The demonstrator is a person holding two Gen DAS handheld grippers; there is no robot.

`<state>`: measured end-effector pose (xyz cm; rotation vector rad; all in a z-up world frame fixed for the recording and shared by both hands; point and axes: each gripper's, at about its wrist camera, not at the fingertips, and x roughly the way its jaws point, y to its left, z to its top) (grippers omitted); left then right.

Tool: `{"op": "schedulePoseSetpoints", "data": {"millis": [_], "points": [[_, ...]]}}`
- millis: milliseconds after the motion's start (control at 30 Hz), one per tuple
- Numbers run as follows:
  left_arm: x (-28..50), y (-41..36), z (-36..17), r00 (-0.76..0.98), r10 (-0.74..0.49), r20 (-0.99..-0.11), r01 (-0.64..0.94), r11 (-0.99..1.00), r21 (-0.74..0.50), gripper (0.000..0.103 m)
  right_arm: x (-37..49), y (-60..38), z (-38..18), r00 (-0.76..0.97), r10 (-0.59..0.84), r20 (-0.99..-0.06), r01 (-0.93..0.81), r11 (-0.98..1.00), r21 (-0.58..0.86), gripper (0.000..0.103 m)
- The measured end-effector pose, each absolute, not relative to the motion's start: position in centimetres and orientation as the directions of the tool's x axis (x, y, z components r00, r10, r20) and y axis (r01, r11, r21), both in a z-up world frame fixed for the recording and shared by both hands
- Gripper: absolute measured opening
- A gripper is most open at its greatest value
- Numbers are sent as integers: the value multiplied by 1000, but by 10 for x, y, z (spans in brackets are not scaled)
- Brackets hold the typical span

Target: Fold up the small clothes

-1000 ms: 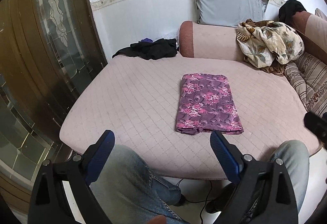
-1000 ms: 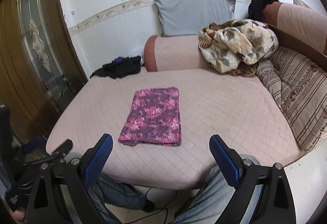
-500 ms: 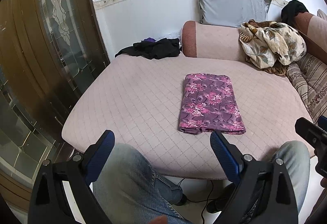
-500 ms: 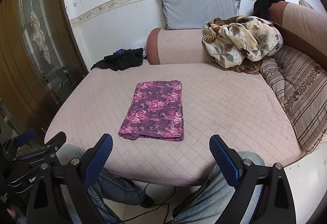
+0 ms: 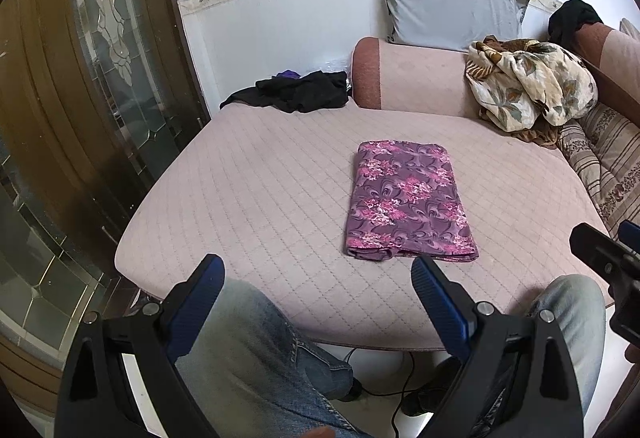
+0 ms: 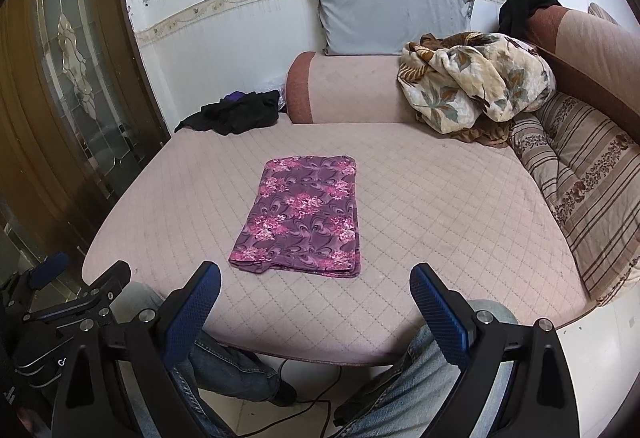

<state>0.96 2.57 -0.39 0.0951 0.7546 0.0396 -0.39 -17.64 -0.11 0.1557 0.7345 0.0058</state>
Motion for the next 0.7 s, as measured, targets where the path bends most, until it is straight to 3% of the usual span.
{"op": "schedulePoseSetpoints", "data": {"millis": [700], "points": [[67, 12, -53, 593, 88, -801, 13, 993, 119, 94, 55, -180, -39, 662, 50, -748, 56, 992, 115, 98]]}}
